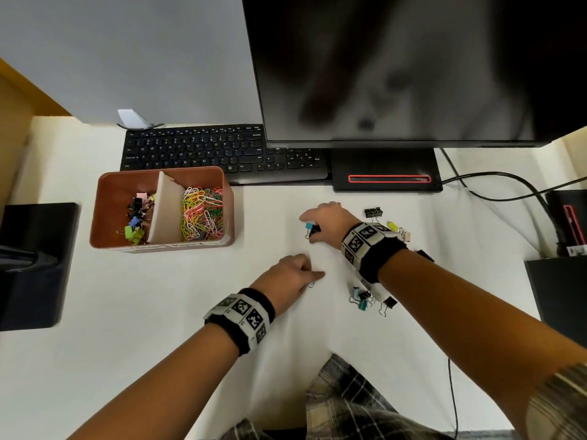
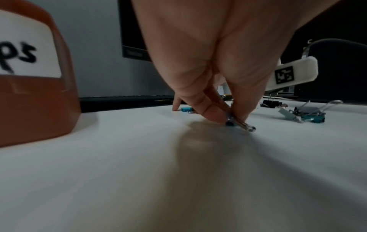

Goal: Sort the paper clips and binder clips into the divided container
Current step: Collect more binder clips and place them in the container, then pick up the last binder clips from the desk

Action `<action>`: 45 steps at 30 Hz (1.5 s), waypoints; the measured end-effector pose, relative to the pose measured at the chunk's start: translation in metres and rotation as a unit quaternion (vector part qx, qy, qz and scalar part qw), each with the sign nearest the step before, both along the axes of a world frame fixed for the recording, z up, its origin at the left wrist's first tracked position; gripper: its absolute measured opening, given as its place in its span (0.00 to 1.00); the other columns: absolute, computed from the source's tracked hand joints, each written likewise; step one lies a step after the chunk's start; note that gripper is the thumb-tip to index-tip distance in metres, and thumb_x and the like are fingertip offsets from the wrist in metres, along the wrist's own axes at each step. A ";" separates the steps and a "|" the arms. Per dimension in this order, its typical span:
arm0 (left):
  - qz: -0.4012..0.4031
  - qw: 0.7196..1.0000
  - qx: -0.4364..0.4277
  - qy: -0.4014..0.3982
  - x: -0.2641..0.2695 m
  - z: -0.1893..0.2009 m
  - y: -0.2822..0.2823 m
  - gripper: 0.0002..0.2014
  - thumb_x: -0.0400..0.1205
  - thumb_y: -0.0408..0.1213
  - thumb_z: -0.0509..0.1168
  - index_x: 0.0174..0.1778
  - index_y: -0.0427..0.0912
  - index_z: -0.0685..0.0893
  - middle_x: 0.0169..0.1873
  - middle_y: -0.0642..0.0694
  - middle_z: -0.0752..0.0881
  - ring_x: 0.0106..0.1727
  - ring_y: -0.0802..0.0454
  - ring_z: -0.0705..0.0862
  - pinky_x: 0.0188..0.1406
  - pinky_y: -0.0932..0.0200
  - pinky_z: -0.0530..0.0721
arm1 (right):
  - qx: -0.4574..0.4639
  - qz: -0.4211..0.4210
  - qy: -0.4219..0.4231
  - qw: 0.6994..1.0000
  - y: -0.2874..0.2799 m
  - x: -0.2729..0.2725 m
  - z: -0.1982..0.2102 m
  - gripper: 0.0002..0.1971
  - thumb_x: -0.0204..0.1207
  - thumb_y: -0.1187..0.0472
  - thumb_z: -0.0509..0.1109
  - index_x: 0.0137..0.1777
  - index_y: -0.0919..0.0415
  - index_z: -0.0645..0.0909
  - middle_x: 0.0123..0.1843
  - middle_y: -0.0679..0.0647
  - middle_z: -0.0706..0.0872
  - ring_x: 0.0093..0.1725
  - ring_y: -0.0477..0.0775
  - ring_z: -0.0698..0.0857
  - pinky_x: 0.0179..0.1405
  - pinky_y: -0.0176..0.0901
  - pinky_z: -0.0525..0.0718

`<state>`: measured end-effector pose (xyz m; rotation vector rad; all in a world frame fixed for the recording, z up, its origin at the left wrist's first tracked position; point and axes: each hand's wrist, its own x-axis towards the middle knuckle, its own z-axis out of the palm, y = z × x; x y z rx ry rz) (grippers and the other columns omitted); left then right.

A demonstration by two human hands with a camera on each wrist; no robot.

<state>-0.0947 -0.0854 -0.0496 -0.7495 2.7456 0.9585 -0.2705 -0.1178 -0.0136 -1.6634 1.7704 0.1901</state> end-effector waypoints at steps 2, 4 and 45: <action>-0.009 0.999 -0.041 0.000 -0.002 -0.004 -0.001 0.08 0.78 0.40 0.64 0.50 0.42 0.81 0.46 0.42 0.81 0.42 0.48 0.79 0.45 0.53 0.77 | -0.015 -0.006 -0.008 1.000 0.000 0.001 -0.003 0.21 0.74 0.57 0.70 0.67 0.56 0.76 0.62 0.61 0.79 0.65 0.63 0.73 0.64 0.50 0.74; 0.023 0.999 -0.032 0.005 0.000 -0.007 -0.003 0.07 0.78 0.41 0.65 0.45 0.42 0.82 0.45 0.43 0.82 0.41 0.48 0.80 0.44 0.53 0.77 | -0.026 -0.012 -0.013 1.000 0.003 0.001 -0.005 0.17 0.74 0.58 0.70 0.63 0.57 0.80 0.60 0.60 0.79 0.63 0.62 0.74 0.62 0.49 0.75; 0.478 0.873 0.041 0.090 0.221 0.107 -0.150 0.22 0.79 0.25 0.62 0.69 0.43 0.76 0.62 0.44 0.84 0.60 0.46 0.83 0.66 0.52 0.78 | -0.201 -0.051 -0.264 0.942 -0.096 0.238 0.083 0.20 0.72 0.52 0.73 0.62 0.57 0.79 0.59 0.55 0.85 0.59 0.53 0.83 0.63 0.51 0.81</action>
